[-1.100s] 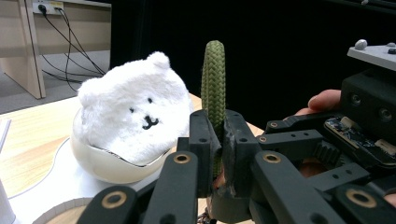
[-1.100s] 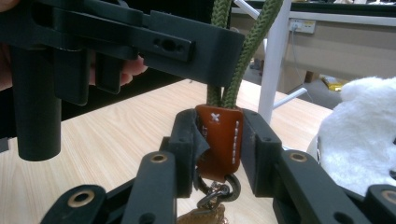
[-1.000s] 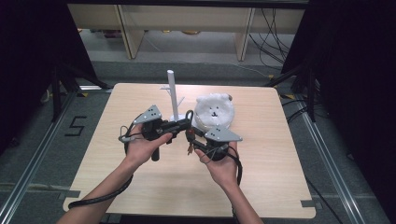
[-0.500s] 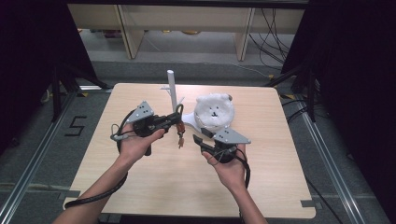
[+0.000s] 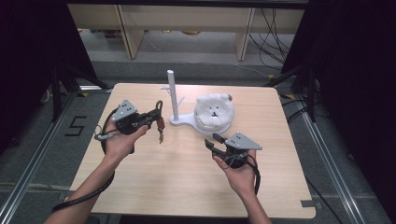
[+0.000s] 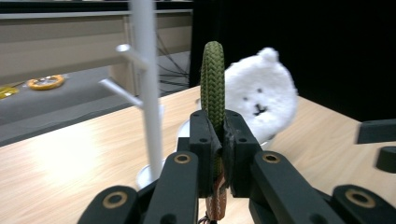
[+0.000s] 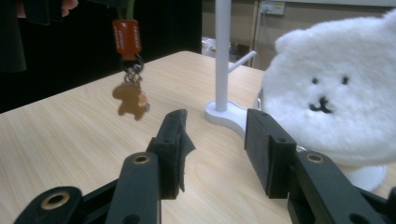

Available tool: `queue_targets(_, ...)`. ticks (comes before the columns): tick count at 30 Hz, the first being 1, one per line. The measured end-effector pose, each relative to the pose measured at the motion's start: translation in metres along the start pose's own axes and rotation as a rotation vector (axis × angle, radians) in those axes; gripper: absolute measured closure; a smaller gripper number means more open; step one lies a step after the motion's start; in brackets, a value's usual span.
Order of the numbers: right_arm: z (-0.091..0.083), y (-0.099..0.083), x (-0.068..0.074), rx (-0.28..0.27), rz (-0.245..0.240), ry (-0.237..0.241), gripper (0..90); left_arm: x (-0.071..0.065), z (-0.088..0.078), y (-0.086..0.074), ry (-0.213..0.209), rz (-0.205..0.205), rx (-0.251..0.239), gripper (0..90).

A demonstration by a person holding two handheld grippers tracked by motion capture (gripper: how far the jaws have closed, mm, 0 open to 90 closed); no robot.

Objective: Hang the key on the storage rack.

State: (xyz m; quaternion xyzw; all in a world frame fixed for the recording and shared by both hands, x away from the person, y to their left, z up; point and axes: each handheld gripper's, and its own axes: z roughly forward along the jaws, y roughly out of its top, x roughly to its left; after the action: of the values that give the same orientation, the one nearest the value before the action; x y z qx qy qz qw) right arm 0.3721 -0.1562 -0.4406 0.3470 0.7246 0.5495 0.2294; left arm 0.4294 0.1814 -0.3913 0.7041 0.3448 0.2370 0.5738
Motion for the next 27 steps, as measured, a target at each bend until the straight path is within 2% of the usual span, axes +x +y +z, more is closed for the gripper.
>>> queue_targets(1,0.000,0.000,0.000,0.000,0.000,0.000,59.4,0.003,-0.002,0.000,0.010,0.012,0.008,83.2)
queue_targets(2,-0.003,-0.003,-0.003,0.007,0.001,-0.004,59.5,0.005,-0.002,-0.001,0.023,0.004,0.003,83.2)
queue_targets(6,-0.009,-0.009,-0.005,0.011,0.011,-0.006,59.5,0.019,-0.001,-0.002,0.069,0.012,-0.004,83.2)
queue_targets(9,-0.011,-0.012,-0.006,0.008,0.006,-0.016,59.5,0.024,0.001,-0.003,0.086,0.021,0.002,83.3)
queue_targets(11,-0.014,-0.015,-0.006,0.016,0.022,-0.019,59.5,0.027,0.003,-0.005,0.101,0.024,0.007,83.3)
queue_targets(17,-0.019,-0.018,-0.007,0.010,0.021,-0.023,59.5,0.031,0.011,-0.007,0.138,0.014,0.019,83.3)
queue_targets(18,-0.019,-0.018,-0.006,0.018,0.037,-0.011,59.5,0.032,0.013,-0.006,0.140,0.018,0.019,83.3)
queue_targets(21,-0.021,-0.018,-0.006,0.030,0.047,-0.019,59.5,0.033,0.019,-0.004,0.151,0.026,0.023,83.3)
queue_targets(24,-0.021,-0.019,-0.006,0.019,0.039,-0.017,59.5,0.035,0.026,-0.002,0.159,0.028,0.032,83.3)
queue_targets(27,-0.020,-0.021,-0.005,0.008,0.057,-0.011,59.6,0.037,0.032,0.001,0.173,0.026,0.032,83.3)
